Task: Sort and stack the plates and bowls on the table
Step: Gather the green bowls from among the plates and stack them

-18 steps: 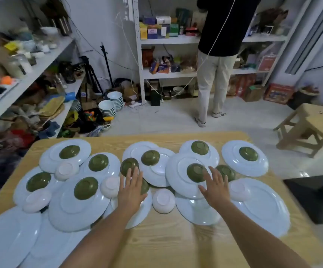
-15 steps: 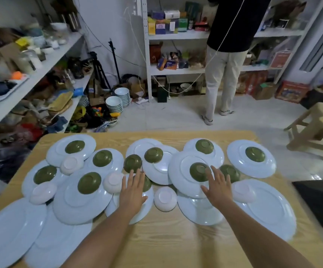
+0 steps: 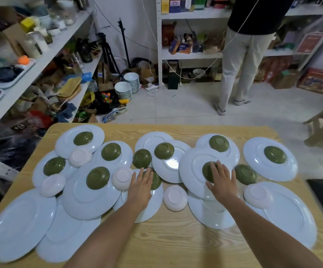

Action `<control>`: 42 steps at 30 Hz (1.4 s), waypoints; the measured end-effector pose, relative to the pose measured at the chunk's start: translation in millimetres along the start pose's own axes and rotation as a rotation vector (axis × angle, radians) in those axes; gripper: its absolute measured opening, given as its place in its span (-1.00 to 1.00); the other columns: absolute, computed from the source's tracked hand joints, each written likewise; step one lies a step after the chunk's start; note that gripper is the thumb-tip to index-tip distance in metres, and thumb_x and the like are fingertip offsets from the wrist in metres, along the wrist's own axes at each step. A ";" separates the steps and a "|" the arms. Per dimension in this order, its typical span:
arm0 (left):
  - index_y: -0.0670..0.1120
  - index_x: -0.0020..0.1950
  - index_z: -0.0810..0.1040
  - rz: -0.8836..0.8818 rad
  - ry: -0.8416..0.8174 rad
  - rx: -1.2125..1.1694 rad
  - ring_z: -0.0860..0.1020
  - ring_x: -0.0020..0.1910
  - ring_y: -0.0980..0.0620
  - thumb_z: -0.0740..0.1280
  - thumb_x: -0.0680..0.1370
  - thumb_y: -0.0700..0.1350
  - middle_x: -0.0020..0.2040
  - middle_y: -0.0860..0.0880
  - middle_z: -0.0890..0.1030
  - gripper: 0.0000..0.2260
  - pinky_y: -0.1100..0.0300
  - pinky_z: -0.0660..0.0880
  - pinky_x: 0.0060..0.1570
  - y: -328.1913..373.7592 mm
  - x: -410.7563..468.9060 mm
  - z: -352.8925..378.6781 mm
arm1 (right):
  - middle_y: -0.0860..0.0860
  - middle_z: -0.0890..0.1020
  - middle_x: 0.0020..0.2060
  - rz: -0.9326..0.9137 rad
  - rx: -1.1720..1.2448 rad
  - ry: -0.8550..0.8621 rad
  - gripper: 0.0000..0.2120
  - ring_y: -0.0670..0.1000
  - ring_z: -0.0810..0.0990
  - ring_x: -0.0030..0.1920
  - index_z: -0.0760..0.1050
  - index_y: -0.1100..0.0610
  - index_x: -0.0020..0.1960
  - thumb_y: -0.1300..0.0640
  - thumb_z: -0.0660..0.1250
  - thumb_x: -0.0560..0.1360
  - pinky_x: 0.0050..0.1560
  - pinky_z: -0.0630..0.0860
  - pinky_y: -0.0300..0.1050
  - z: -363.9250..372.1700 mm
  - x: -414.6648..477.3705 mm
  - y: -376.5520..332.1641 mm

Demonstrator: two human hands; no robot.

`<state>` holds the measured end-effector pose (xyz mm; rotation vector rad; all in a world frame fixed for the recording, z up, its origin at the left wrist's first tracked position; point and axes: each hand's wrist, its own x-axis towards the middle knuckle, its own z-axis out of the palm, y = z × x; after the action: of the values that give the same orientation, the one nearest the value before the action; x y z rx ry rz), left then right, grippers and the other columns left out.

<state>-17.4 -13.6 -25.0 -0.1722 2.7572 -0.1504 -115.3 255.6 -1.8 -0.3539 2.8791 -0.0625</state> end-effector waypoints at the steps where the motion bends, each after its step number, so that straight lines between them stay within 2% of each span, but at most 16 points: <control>1: -0.11 0.58 -0.15 0.008 -0.004 0.006 -0.17 0.57 -0.10 0.16 0.63 0.04 0.60 -0.06 -0.14 -0.33 -0.09 -0.21 0.51 -0.8 1.9 0.7 | 0.00 -0.05 0.56 -0.002 -0.010 -0.003 -0.32 0.03 -0.07 0.56 -0.10 0.03 0.56 -0.11 0.15 0.58 0.53 -0.14 0.16 1.7 1.5 -0.3; 7: -0.13 0.52 0.16 0.009 0.092 -0.057 0.22 0.48 -0.03 0.30 0.56 0.05 0.48 -0.06 0.26 -0.38 -0.03 -0.18 0.54 -1.2 7.1 1.7 | 0.00 0.08 0.53 0.015 -0.017 0.042 -0.36 0.05 0.03 0.54 0.04 0.05 0.54 -0.10 0.20 0.56 0.53 -0.11 0.12 12.9 3.2 -4.3; 10: -0.11 0.39 0.32 0.019 0.147 -0.073 0.36 0.35 -0.02 0.33 0.54 -0.01 0.32 -0.05 0.40 -0.53 0.02 -0.18 0.53 4.1 6.6 0.8 | 0.02 0.24 0.46 0.027 -0.015 0.070 -0.39 0.08 0.21 0.46 0.17 0.06 0.49 -0.08 0.28 0.52 0.50 0.10 0.05 13.7 3.3 -7.8; 14: -0.18 0.31 0.34 0.031 0.086 -0.005 0.38 0.30 -0.13 0.26 0.55 -0.19 0.25 -0.15 0.43 -0.66 -0.02 -0.16 0.53 11.4 5.7 2.3 | 0.03 0.35 0.36 0.042 0.033 0.071 -0.44 0.09 0.31 0.34 0.27 0.08 0.42 -0.05 0.33 0.49 0.27 0.39 -0.07 11.7 1.3 -12.3; 17: -0.27 0.31 0.34 0.096 0.028 0.113 0.43 0.26 -0.24 0.21 0.54 -0.31 0.22 -0.27 0.47 -0.67 -0.19 0.04 0.48 14.5 5.0 -0.4 | 0.04 0.40 0.31 0.060 0.066 0.052 -0.48 0.09 0.34 0.28 0.28 0.13 0.37 0.00 0.34 0.49 0.11 0.48 -0.09 8.8 0.1 -14.9; 19: -0.27 0.05 0.55 0.145 0.127 0.185 0.60 -0.01 -0.22 0.45 0.37 -0.23 -0.05 -0.30 0.61 -0.71 -0.15 0.43 0.26 15.5 -0.2 -9.0 | 0.04 0.44 0.24 0.075 0.106 0.042 -0.54 0.08 0.37 0.23 0.30 0.15 0.30 0.02 0.34 0.49 -0.02 0.52 -0.08 6.5 -1.5 -16.0; 20: -0.20 -0.20 0.62 0.140 0.151 0.210 0.64 -0.26 -0.15 0.59 0.15 -0.17 -0.29 -0.23 0.63 -0.70 -0.03 0.60 -0.01 14.6 -3.1 -12.7 | 0.05 0.46 0.21 0.077 0.123 0.041 -0.57 0.08 0.38 0.22 0.31 0.15 0.27 0.02 0.33 0.49 -0.06 0.52 -0.07 5.3 -2.6 -16.5; 22: -0.11 -0.48 0.56 0.163 0.239 0.194 0.54 -0.57 -0.02 0.63 -0.16 -0.16 -0.55 -0.09 0.54 -0.63 0.19 0.56 -0.44 13.1 -9.4 -16.3 | 0.05 0.49 0.18 0.064 0.117 0.054 -0.62 0.08 0.43 0.20 0.33 0.17 0.24 0.00 0.29 0.52 -0.09 0.50 -0.09 3.6 -4.1 -17.3; 24: -0.16 -0.48 0.59 0.135 0.290 0.181 0.51 -0.63 0.03 0.64 -0.20 -0.14 -0.57 -0.08 0.54 -0.61 0.31 0.45 -0.57 10.2 -9.4 -18.1 | 0.05 0.54 0.10 0.066 0.097 0.089 -0.67 0.06 0.50 0.13 0.36 0.19 0.19 -0.01 0.22 0.55 -0.13 0.45 -0.12 0.3 -5.2 -18.5; 27: -0.27 -0.26 0.69 0.097 0.302 0.151 0.55 -0.59 0.06 0.65 -0.11 -0.12 -0.48 -0.11 0.61 -0.51 0.34 0.42 -0.62 5.8 -10.9 -30.9 | 0.08 0.59 0.01 0.102 0.069 0.134 -0.72 0.09 0.57 0.03 0.41 0.21 0.14 0.04 0.11 0.60 -0.13 0.47 -0.10 -6.6 -7.1 -20.5; 29: -0.31 0.00 0.63 0.013 0.258 0.076 0.65 -0.39 0.03 0.61 0.18 -0.12 -0.27 -0.15 0.67 -0.52 0.26 0.52 -0.46 1.0 -11.8 -37.1 | 0.09 0.61 -0.02 0.133 0.056 0.144 -0.75 0.12 0.60 0.00 0.42 0.24 0.12 0.10 0.09 0.61 -0.17 0.46 -0.08 -12.6 -9.7 -20.7; 31: -0.28 0.20 0.49 -0.107 0.232 0.005 0.67 -0.15 0.00 0.44 0.45 -0.19 -0.04 -0.14 0.66 -0.63 0.20 0.56 -0.22 -1.9 -13.5 -35.8 | 0.07 0.61 -0.05 0.149 -0.021 0.122 -0.82 0.10 0.62 -0.05 0.41 0.22 0.10 0.16 0.09 0.61 -0.22 0.44 -0.11 -16.8 -11.7 -17.4; 33: -0.22 0.28 0.39 -0.196 0.160 -0.126 0.64 0.01 -0.03 0.25 0.57 -0.27 0.09 -0.12 0.62 -0.72 0.17 0.54 -0.08 -1.1 -17.0 -29.1 | 0.02 0.61 -0.08 0.202 -0.104 0.073 -0.88 0.04 0.64 -0.09 0.38 0.18 0.10 0.22 0.14 0.58 -0.27 0.42 -0.16 -21.4 -12.3 -12.5; 38: -0.21 0.02 0.51 -0.432 0.045 -0.704 0.63 0.03 -0.11 0.17 0.60 -0.27 0.02 -0.16 0.63 -0.87 0.14 0.54 -0.08 6.8 -31.1 -16.9 | 0.05 0.64 -0.12 0.375 0.058 0.053 -0.90 0.08 0.65 -0.11 0.40 0.18 0.06 0.19 0.16 0.58 -0.27 0.39 -0.16 -19.4 -14.6 3.5; 40: -0.17 -0.23 0.44 -0.460 -0.034 -0.976 0.67 -0.14 -0.18 0.19 0.60 -0.25 -0.18 -0.20 0.62 -0.80 0.08 0.58 -0.19 15.4 -43.4 -10.4 | 0.09 0.64 -0.12 0.408 0.123 0.054 -0.86 0.10 0.64 -0.10 0.43 0.20 0.05 0.21 0.12 0.59 -0.23 0.41 -0.15 -14.2 -19.7 7.1; 42: -0.13 -0.32 0.34 -0.447 -0.099 -1.097 0.64 -0.34 -0.14 0.18 0.61 -0.23 -0.34 -0.18 0.59 -0.71 0.06 0.60 -0.23 25.5 -57.4 -1.1 | 0.14 0.64 -0.16 0.397 0.236 0.073 -0.80 0.15 0.61 -0.12 0.46 0.24 0.01 0.20 0.08 0.60 -0.19 0.41 -0.11 -6.2 -26.9 8.0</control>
<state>32.6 19.7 -6.7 -1.0178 2.3381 1.2173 -93.3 270.0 9.9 0.2676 2.9102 -0.3453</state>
